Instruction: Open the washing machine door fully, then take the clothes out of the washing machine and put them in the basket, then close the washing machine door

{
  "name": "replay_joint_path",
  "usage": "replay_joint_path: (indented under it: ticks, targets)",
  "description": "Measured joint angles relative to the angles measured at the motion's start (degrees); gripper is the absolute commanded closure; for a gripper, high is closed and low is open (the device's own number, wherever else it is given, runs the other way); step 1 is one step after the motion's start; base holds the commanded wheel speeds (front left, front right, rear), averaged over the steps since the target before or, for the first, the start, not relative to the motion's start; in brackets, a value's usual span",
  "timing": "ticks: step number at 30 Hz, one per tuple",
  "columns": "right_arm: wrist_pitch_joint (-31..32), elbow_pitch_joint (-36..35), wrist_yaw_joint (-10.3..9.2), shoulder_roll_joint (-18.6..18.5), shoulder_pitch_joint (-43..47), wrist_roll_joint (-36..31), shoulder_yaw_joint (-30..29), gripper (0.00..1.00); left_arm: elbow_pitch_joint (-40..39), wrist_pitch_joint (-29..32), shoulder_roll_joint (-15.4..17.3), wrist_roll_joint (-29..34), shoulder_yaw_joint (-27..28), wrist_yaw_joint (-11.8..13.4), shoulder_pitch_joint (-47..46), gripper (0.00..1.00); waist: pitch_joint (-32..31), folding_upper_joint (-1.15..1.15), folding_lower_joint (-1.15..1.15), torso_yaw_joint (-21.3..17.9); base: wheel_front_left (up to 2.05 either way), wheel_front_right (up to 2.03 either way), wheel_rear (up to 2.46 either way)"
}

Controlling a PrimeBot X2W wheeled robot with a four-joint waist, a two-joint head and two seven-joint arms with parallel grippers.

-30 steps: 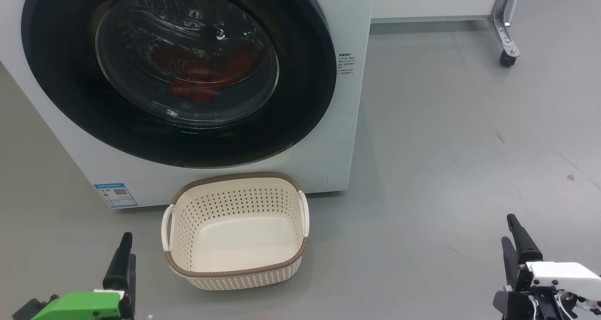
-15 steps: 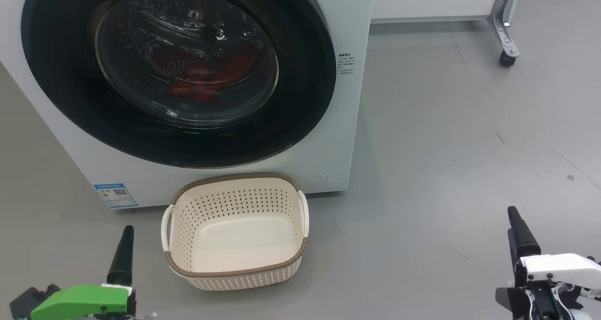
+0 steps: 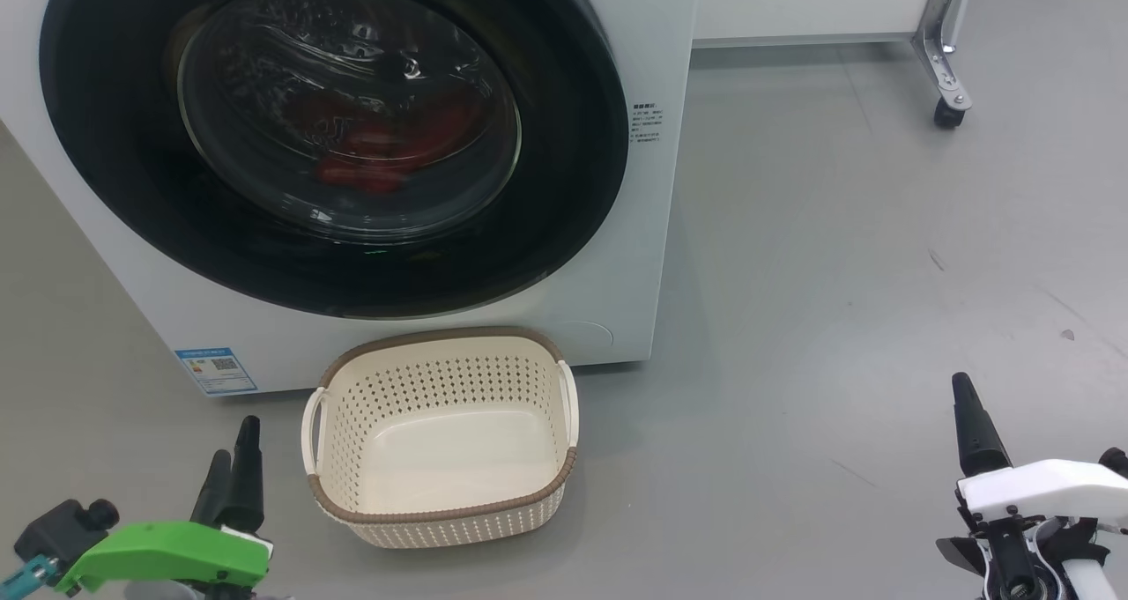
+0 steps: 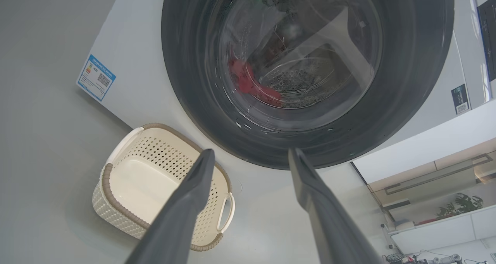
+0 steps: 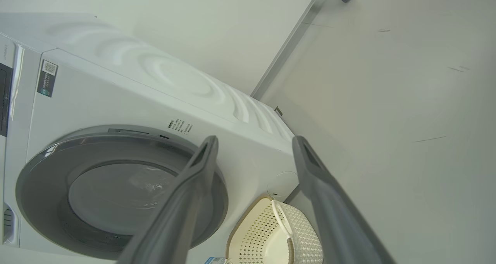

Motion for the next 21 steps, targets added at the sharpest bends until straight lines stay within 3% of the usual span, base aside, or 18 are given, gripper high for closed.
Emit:
replay_joint_path:
  ticks: [21]
  targets:
    - [-4.37,-0.22,-4.04,-3.97,-1.79,-21.07,7.43,0.0,-0.97,-3.9,1.7,23.16,-6.23,5.8,-1.46,0.0,-0.17,0.0,0.0,0.13,0.0,0.0,0.0]
